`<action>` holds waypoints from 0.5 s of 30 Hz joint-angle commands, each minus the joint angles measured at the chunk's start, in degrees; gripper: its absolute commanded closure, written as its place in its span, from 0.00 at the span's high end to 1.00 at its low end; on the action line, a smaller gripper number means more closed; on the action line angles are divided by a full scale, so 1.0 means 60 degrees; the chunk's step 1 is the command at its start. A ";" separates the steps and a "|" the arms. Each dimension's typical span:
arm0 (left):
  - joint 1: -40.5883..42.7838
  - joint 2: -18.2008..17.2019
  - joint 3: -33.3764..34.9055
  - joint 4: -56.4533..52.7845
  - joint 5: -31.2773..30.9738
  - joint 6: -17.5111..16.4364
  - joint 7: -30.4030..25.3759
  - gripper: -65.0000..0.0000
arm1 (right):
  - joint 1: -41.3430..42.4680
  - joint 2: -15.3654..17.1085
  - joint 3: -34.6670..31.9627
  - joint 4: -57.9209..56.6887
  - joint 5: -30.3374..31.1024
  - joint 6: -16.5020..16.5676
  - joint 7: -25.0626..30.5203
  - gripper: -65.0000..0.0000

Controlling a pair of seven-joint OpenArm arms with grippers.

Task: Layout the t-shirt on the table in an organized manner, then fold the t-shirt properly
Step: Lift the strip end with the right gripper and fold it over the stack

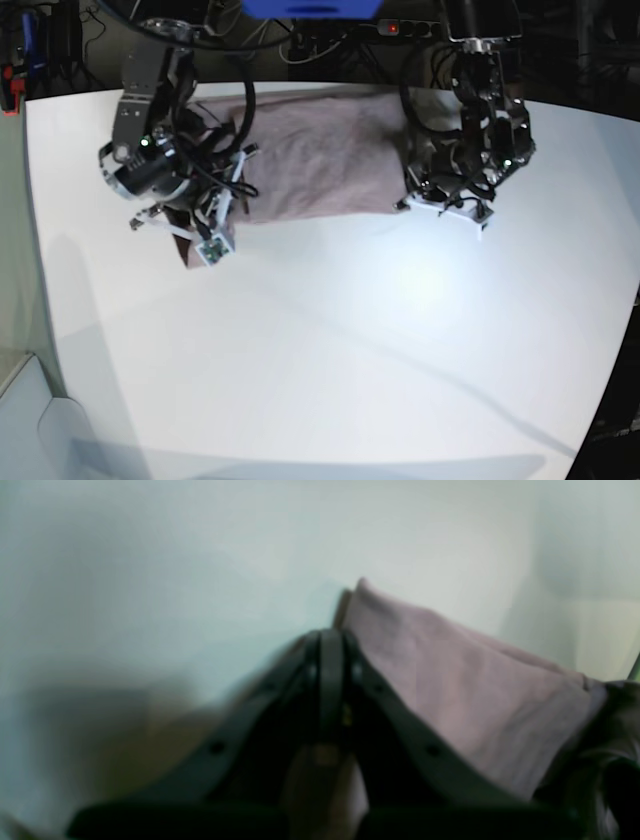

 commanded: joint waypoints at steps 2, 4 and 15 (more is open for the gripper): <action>0.0073 -0.0023 -0.0008 -0.0014 0.0317 0.0106 0.0335 0.00 | 0.0046 -0.0045 -0.0385 0.0124 0.0121 -0.0034 0.0177 0.00; 0.0043 -0.0023 -0.0008 -0.0058 0.0317 0.0106 0.0320 0.00 | -0.0012 -0.0045 -0.0810 0.0124 0.0136 -0.0034 0.0177 0.00; -0.0074 -0.0023 -0.0008 -0.0058 0.0302 0.0106 0.0320 0.00 | -0.0569 -0.0045 -0.2759 0.0139 0.0136 -0.0034 0.0236 0.00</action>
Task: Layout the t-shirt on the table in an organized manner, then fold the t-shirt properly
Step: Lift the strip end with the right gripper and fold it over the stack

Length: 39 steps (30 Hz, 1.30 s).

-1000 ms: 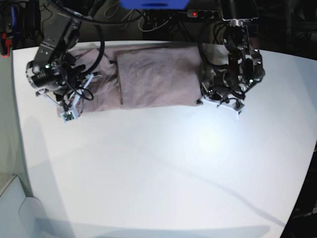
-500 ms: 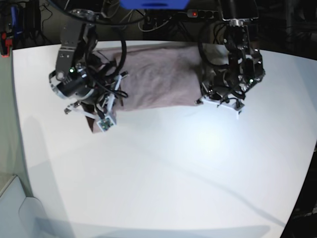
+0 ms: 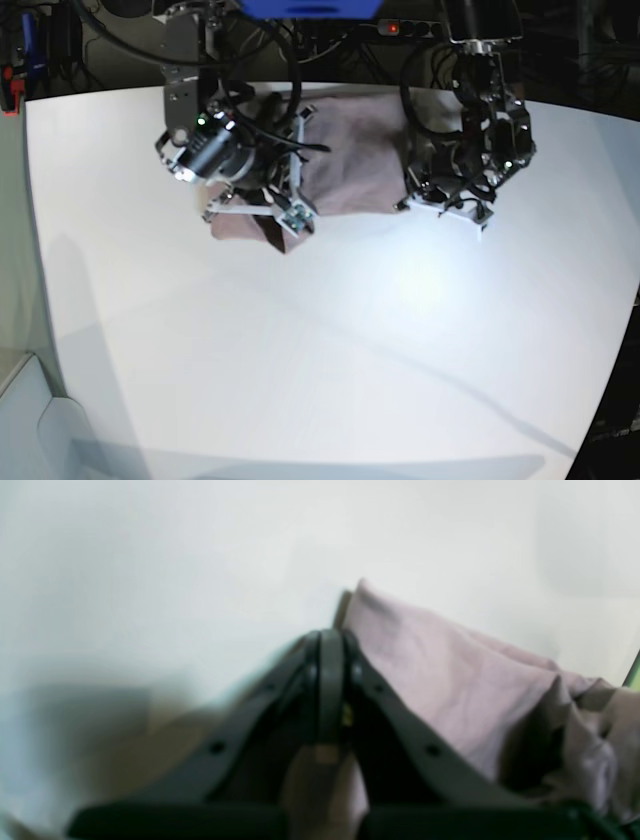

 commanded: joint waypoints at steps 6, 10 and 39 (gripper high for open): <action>-0.0188 -0.0001 0.0000 -0.0026 0.0295 0.0102 0.0211 0.00 | -0.0019 -0.0070 -0.1005 0.0215 0.0169 -0.0038 0.0214 0.00; -0.0188 -0.0001 0.0000 0.0018 0.0295 0.0102 0.0225 0.00 | 0.0069 -0.0070 -0.1283 0.0171 0.0169 -0.0038 0.0229 0.00; -0.0027 0.0014 -0.0381 0.1484 0.0280 0.0117 0.0299 0.00 | 0.0772 -0.0070 -0.1430 -0.0913 0.1575 -0.0038 0.1108 0.00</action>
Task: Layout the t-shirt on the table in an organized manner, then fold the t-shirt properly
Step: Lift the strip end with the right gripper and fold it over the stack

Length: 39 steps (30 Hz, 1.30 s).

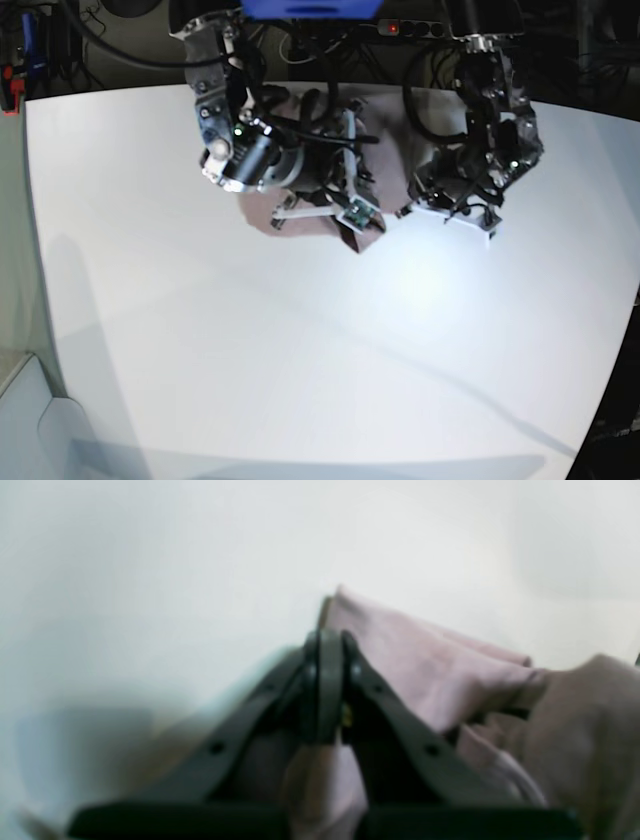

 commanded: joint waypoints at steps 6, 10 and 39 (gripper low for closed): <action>-0.0037 -0.0114 -0.0867 0.0890 0.0022 0.0077 0.0700 0.00 | 0.0196 -0.0096 -0.0027 0.0151 0.0213 -0.0038 0.0248 0.00; -0.0008 -0.0685 -0.1057 0.0773 0.0036 0.0077 0.1521 0.00 | 0.0211 -0.0096 -0.0027 0.0166 0.0213 -0.0038 0.0248 0.00; 0.0182 -0.1227 0.0687 -0.0722 0.0051 0.0077 0.1506 0.00 | 0.0387 -0.0096 -0.1331 0.0136 0.0213 -0.0038 0.0234 0.00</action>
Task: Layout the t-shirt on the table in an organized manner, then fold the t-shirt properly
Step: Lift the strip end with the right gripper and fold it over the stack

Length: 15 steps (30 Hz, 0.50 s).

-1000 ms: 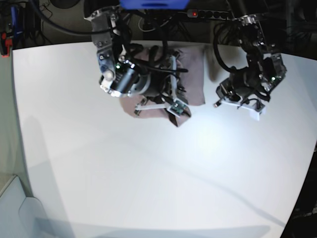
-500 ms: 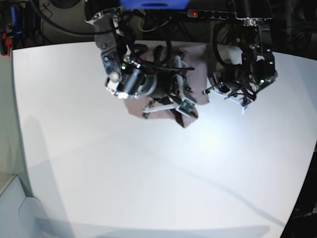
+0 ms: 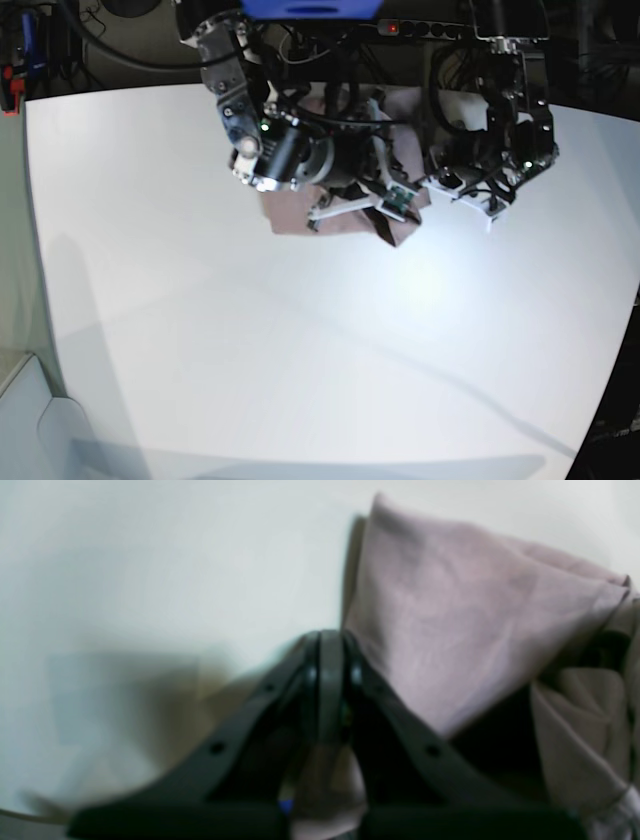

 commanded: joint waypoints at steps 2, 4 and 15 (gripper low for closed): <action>0.0051 -0.0029 -0.0024 0.0084 0.0226 0.0073 0.0111 0.00 | 0.0128 -0.0118 -0.0042 0.0140 0.0206 -0.0038 0.0226 0.00; 0.0051 -0.0029 -0.0024 0.0098 0.0226 0.0073 0.0140 0.00 | 0.0114 -0.0118 -0.0042 0.0140 0.0206 -0.0038 0.0226 0.00; 0.0066 -0.0029 -0.0039 0.0098 0.0226 0.0073 0.0155 0.00 | 0.0084 -0.0118 -0.0042 0.0155 0.0206 -0.0038 0.0138 0.35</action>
